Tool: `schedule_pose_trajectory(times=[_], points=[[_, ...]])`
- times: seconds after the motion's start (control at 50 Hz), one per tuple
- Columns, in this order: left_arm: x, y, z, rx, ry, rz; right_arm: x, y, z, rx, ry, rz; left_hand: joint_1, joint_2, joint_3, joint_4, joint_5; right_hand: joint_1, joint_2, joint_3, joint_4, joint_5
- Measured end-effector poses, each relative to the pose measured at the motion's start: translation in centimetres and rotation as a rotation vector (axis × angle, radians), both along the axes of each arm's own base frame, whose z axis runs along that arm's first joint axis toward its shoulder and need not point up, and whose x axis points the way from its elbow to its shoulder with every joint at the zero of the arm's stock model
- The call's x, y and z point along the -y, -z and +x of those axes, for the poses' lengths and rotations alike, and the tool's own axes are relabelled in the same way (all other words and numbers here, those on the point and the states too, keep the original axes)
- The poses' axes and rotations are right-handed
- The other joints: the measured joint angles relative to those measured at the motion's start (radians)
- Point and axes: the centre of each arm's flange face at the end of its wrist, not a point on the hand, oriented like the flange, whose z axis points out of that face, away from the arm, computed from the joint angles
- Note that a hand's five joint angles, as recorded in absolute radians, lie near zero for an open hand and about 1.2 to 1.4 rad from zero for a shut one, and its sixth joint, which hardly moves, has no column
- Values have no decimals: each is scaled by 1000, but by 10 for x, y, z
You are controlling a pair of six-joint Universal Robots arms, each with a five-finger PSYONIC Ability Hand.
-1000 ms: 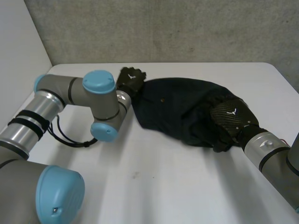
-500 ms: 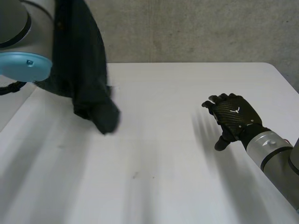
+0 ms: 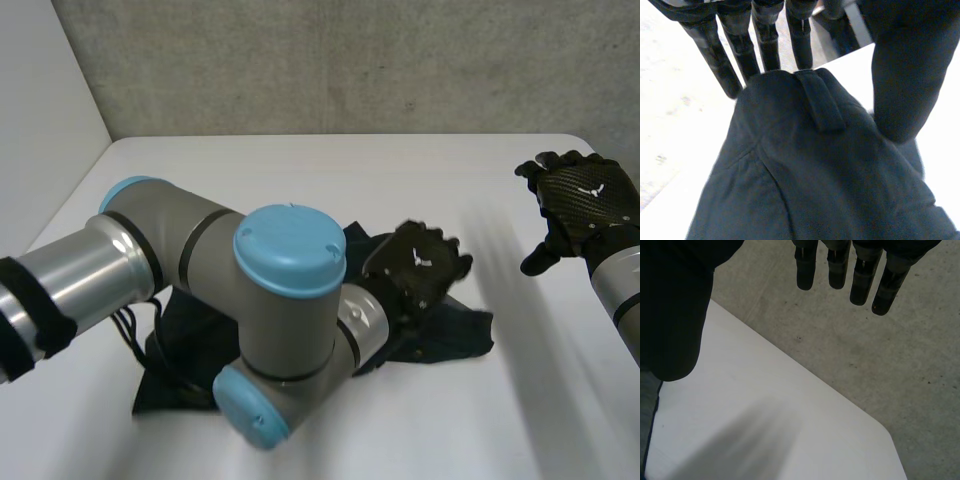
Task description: Fold the shorts.
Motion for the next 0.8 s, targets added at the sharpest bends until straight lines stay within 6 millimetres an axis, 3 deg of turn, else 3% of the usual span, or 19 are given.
schedule_pose_trajectory(times=[0.1,0.2,0.32,0.4,0.54,0.66,0.72,0.8], points=[[-20,-15,12,23,13,14,0,1,1,-1,-9,3,-126,-148,-153,-149,-153,0,0,0,0,0],[-30,-52,33,-14,-30,-15,-3,4,6,-2,-49,17,-182,-213,-209,-209,-211,0,0,0,0,0],[-22,-81,66,-51,-184,-47,-13,2,16,-13,-158,25,-182,-222,-209,-217,-218,0,0,0,0,0],[-12,-87,93,-57,-327,-42,-28,-5,26,-40,-273,25,-182,-222,-209,-217,-218,0,0,0,0,0],[-1,-62,150,-3,-616,39,-66,-7,46,-129,-527,35,-182,-222,-209,-217,-218,0,0,0,0,0],[-6,-28,177,95,-704,103,-80,16,70,-188,-652,89,-182,-222,-209,-217,-218,2,3,3,2,2],[-9,-7,194,158,-744,142,-79,37,85,-233,-656,142,-182,-222,-209,-217,-218,339,405,405,382,361],[-11,8,206,195,-774,167,-71,50,93,-272,-616,169,-182,-222,-209,-217,-218,540,655,640,617,586]])
